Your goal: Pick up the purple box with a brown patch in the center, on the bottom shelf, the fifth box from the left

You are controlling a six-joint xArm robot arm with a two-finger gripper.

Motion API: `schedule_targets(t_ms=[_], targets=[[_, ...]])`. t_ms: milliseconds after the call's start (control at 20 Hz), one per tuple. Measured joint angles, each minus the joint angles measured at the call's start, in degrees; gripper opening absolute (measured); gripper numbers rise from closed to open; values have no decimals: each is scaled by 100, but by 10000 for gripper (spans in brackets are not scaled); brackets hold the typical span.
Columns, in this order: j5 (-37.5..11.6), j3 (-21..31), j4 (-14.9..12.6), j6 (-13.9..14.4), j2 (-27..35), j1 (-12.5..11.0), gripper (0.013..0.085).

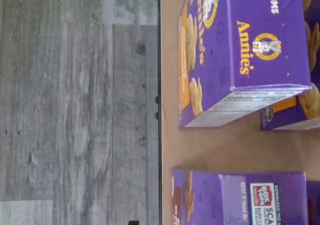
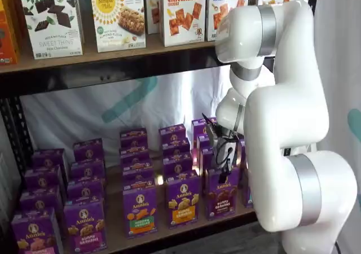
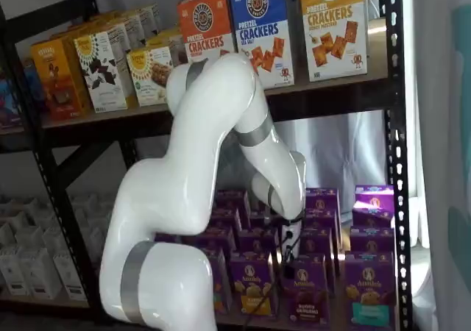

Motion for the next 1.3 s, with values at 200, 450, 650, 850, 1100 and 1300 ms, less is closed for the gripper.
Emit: schedule_targets(t_ms=[200,450,650,850,1100,1300], targets=[[-11,-269,-223,179,257,-26,850],[105,-629,-675,528,566,-97,850],[-14,-796,-1019,822,771,-105,850],[-55,-893,-1219,988,883,-116,850],[-8,-995,-1326,1087,970,-120,810],[-42,-1019,-1341,1114,1004,-103,690]])
